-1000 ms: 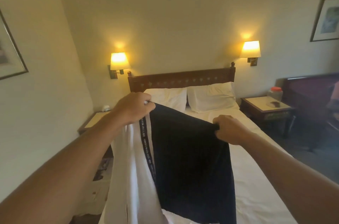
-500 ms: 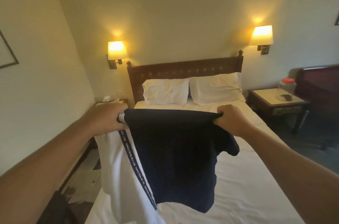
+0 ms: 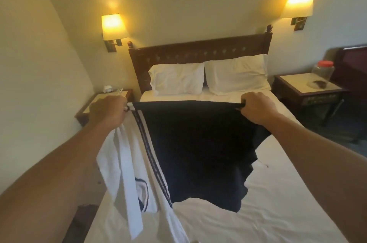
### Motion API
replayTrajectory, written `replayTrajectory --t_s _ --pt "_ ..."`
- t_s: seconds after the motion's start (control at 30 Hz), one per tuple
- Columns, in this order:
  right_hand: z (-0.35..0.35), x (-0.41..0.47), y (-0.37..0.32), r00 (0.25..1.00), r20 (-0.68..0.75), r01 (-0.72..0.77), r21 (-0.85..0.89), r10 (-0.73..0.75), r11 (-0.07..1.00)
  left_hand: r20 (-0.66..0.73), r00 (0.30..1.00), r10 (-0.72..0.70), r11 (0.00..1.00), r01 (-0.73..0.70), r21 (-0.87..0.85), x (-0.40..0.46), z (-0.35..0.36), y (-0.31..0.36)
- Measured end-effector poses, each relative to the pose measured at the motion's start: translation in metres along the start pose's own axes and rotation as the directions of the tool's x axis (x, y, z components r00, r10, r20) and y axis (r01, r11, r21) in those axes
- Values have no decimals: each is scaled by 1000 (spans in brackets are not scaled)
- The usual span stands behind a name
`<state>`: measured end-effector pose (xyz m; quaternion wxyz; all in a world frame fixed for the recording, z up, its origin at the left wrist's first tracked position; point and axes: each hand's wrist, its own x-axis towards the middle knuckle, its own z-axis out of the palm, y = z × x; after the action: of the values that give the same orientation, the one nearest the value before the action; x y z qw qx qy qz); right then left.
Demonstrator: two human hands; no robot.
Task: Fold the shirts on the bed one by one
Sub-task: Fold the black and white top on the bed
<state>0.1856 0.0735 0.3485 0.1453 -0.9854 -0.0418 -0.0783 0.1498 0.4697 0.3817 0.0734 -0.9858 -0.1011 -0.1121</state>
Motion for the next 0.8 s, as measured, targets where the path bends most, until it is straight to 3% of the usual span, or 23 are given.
replayTrajectory --t_s 0.03,0.1,0.17,0.23,0.3,0.43,0.53,0.6,0.7,0.8 --pt "-6 11 -3 998 -61 -18 12 19 1000 -140 987 -78 994 66 -87 11 -7 7" --pt "-26 35 -12 981 -189 -38 -2 37 999 -256 927 -275 899 153 -411 39 -32 19" --pt "-53 57 -25 949 -310 -58 7 57 998 -198 857 -475 634 178 -752 76 -66 25" --pt "-80 74 -40 904 -419 -60 72 84 996 -148 819 -554 370 83 -925 109 -104 24" --pt "-105 84 -50 841 -530 -53 115 107 992 -240 790 -564 283 -89 -955 126 -139 21" --pt "-124 77 -50 759 -636 -13 194 136 981 -627 671 -395 554 -371 -745 117 -178 5" --pt "-91 53 -32 794 -600 17 193 104 981 -725 661 -193 694 -430 -578 83 -144 -13" --pt "-51 31 -14 824 -553 -27 176 121 984 -696 714 -70 771 -405 -492 45 -94 -22" --pt "28 -14 11 924 -361 -81 133 125 988 -596 790 145 841 -416 -347 -23 -2 -33" --pt "118 -70 34 980 -139 -138 28 140 990 -366 880 303 884 -402 -236 -89 103 -46"
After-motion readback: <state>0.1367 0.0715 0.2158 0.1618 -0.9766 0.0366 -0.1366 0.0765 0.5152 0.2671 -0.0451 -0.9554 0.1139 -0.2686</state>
